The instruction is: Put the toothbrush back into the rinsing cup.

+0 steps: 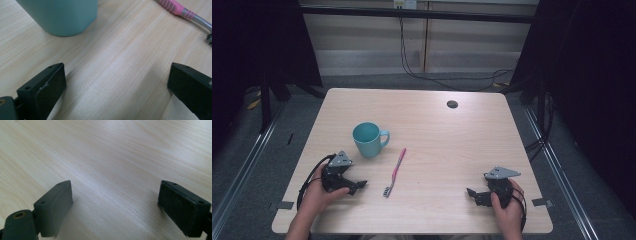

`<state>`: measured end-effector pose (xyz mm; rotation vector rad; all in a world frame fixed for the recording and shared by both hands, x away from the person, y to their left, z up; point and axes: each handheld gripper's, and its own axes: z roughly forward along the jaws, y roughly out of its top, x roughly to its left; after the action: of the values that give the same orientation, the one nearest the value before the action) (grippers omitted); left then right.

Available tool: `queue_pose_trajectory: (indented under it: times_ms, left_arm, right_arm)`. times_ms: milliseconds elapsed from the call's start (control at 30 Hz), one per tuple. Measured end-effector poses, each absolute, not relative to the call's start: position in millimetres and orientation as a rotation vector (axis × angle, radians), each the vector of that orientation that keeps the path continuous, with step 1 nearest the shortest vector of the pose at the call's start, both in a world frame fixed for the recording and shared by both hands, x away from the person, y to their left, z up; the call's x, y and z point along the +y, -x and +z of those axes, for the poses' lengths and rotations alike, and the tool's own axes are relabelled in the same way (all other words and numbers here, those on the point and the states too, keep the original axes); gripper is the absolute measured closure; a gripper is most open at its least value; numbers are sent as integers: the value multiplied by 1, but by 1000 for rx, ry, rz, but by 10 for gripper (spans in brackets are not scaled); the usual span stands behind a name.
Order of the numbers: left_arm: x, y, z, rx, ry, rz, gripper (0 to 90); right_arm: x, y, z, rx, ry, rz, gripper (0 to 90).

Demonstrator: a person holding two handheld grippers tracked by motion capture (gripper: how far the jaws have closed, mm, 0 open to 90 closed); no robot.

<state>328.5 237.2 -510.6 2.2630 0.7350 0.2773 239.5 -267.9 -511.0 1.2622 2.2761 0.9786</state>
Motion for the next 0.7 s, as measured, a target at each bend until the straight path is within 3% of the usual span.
queue_pose_trajectory:
  times_ms: [367,567,700]
  left_arm:
    - [232,-328,-509,809,-2258,296,24]
    - [230,-331,-499,876,-2297,260,156]
    - [226,-330,-494,901,-2335,207,162]
  right_arm:
    - [-268,-240,-511,2276,-1261,981,117]
    - [-268,-240,-511,2276,-1261,981,117]
    - [-268,-240,-511,2276,-1262,979,117]
